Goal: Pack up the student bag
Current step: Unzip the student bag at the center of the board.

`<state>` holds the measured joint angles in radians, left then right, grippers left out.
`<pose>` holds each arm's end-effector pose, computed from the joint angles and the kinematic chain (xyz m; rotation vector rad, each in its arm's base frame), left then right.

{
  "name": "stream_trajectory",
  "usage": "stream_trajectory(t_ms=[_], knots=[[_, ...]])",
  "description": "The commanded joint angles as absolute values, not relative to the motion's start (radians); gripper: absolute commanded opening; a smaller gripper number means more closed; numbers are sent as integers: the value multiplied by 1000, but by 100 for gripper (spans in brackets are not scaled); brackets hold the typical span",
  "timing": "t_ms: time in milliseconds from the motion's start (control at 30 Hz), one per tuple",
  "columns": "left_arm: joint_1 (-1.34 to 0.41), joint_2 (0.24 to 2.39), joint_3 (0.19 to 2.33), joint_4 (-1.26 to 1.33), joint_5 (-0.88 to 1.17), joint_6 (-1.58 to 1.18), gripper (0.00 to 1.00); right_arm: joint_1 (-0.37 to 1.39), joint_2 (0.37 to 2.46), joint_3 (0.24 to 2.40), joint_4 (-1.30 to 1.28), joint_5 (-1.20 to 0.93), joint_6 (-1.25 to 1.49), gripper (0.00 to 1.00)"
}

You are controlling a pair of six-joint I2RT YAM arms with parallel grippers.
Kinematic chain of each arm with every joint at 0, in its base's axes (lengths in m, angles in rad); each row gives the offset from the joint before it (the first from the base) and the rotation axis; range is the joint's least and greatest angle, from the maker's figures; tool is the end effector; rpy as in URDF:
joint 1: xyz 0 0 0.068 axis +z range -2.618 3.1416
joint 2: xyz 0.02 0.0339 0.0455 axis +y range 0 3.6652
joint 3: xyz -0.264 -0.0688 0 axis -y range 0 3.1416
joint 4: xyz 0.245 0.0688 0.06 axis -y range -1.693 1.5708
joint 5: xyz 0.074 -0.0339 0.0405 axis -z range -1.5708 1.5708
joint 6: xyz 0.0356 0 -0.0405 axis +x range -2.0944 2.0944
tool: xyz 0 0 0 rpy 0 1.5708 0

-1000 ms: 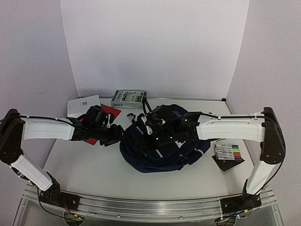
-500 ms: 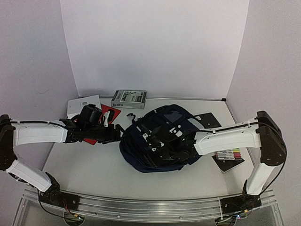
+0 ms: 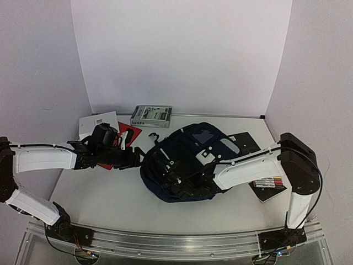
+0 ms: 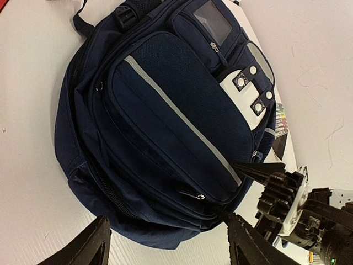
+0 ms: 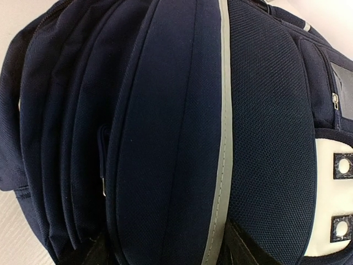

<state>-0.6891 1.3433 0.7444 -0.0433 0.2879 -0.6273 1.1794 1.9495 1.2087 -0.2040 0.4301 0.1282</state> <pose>0.2122 -0.1879 0.2174 0.2464 2.3756 -1.0029 0.1668 0.3652 0.1515 -1.0546 2.1554 0.0561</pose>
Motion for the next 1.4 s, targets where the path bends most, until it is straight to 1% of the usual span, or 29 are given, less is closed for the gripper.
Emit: stream_trajectory(t_ms=[0, 33, 100, 167, 233, 333, 467, 700, 800, 933, 1067, 1200, 1367], knots=[[-690, 1309, 746, -10, 315, -592, 73, 1187, 1966, 1228, -189, 600, 167, 30], [-690, 1309, 747, -6, 323, -584, 73, 1188, 1948, 1227, -189, 618, 179, 22], [-690, 1311, 747, 26, 356, -561, 73, 1187, 1905, 1222, -185, 641, 200, 9], [-690, 1307, 743, 75, 398, -535, 73, 1186, 1858, 1216, -176, 639, 220, 3], [-691, 1306, 742, 120, 443, -505, 73, 1185, 1815, 1209, -163, 617, 236, 0], [-693, 1320, 763, 146, 497, -458, 73, 1173, 1767, 1195, -139, 552, 264, 0], [-706, 1382, 818, 111, 536, -405, 72, 1142, 1709, 1162, -86, 441, 299, 0], [-765, 1455, 911, 90, 482, -343, 67, 1108, 1658, 1134, -36, 330, 308, 0], [-787, 1472, 943, 85, 458, -322, 63, 1099, 1651, 1129, -27, 306, 310, 0], [-795, 1518, 971, 90, 479, -319, 51, 1091, 1647, 1126, -18, 285, 318, 0], [-804, 1581, 979, 88, 506, -328, 44, 1084, 1641, 1127, -12, 274, 327, 0], [-812, 1616, 974, 90, 491, -323, 44, 1080, 1629, 1122, -9, 260, 334, 0], [-813, 1653, 990, 94, 448, -296, 49, 1078, 1618, 1118, 25, 221, 337, 0]])
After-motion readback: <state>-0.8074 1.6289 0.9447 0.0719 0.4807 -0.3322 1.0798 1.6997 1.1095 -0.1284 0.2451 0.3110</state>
